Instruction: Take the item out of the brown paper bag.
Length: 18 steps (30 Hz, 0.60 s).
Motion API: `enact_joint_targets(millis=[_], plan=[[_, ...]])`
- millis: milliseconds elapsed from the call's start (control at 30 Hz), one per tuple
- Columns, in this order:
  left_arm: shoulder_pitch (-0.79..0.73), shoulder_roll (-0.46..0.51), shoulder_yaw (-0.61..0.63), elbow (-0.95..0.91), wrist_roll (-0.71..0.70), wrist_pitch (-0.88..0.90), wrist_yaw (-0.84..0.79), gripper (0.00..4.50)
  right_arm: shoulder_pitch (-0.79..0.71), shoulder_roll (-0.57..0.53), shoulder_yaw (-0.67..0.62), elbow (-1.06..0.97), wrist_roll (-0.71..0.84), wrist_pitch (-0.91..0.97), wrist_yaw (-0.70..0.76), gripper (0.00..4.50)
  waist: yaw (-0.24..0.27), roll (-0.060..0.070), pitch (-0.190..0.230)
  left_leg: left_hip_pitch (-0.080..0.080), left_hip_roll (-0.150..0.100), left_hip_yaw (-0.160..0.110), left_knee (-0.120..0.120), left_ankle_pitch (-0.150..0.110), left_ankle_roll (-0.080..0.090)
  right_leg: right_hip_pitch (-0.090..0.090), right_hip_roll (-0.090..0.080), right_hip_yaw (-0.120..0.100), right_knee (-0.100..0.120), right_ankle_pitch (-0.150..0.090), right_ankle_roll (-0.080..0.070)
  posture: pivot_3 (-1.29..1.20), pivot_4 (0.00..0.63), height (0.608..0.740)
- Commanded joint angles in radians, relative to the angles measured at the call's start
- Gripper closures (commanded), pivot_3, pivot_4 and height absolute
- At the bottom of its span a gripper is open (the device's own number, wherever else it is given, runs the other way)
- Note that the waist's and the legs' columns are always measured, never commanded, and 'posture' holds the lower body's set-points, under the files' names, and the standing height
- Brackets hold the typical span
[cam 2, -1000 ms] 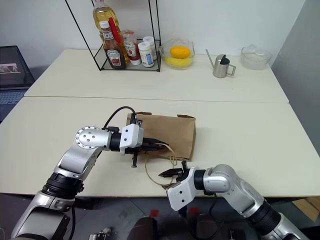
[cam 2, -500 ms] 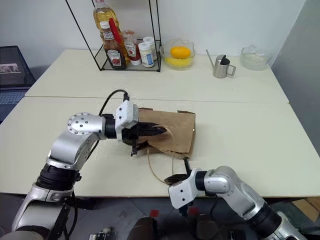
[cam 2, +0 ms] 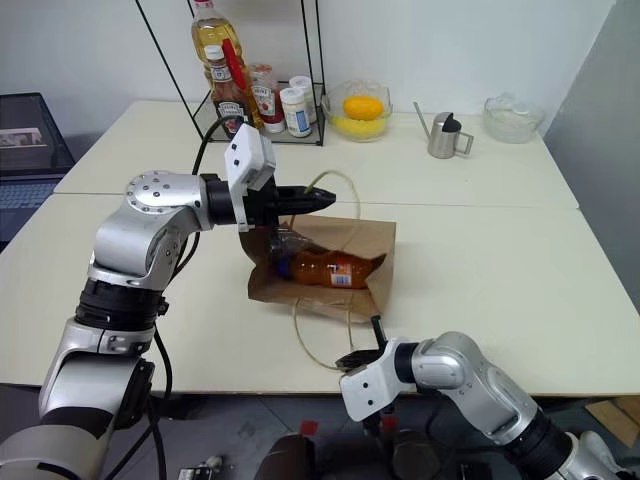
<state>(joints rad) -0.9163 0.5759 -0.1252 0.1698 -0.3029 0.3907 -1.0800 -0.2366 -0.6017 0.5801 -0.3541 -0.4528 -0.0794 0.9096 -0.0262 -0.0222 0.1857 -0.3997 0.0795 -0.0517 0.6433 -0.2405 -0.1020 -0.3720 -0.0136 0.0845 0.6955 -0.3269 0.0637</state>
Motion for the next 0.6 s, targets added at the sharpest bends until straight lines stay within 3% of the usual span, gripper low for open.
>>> enact_joint_targets(millis=[33,267,433,533,600], plan=[[-0.041,-0.012,0.009,0.006,0.017,-0.032,0.007,4.5,0.036,-0.032,0.037,0.036,-0.035,0.041,0.064,4.44,0.0,0.0,0.0,0.0,0.0,0.0,0.0,0.0,0.0,0.0,0.0,0.0,0.0,0.0,0.0,0.0,0.15,0.74],[-0.081,-0.039,0.036,0.033,0.014,-0.009,0.038,4.5,0.04,-0.115,-0.029,0.001,0.0,0.014,0.069,4.44,0.002,0.0,0.0,0.0,0.0,0.0,0.0,0.0,0.0,0.0,0.0,0.0,-0.001,0.0,0.0,0.0,0.15,0.74],[-0.078,-0.051,0.039,0.021,0.0,0.004,0.041,4.5,0.038,-0.099,-0.051,-0.027,0.028,0.015,0.049,4.44,0.002,0.0,0.0,0.0,0.0,-0.001,0.0,0.0,0.0,0.001,0.0,0.0,-0.001,0.0,0.0,0.0,0.15,0.74],[-0.078,-0.059,0.043,0.021,-0.004,0.01,0.04,4.5,0.021,-0.061,-0.067,-0.021,0.026,0.01,0.001,3.86,-0.001,0.0,0.0,0.0,0.0,-0.001,0.0,0.0,0.0,0.001,0.0,0.0,-0.001,0.0,0.0,0.0,0.15,0.74],[-0.077,-0.063,0.045,0.02,-0.008,0.015,0.039,4.5,0.018,-0.05,-0.074,-0.022,0.027,0.0,-0.009,3.22,-0.003,0.0,0.0,0.0,0.0,-0.001,0.0,0.0,0.0,0.001,0.0,0.0,-0.001,0.0,0.0,0.0,0.15,0.74]])
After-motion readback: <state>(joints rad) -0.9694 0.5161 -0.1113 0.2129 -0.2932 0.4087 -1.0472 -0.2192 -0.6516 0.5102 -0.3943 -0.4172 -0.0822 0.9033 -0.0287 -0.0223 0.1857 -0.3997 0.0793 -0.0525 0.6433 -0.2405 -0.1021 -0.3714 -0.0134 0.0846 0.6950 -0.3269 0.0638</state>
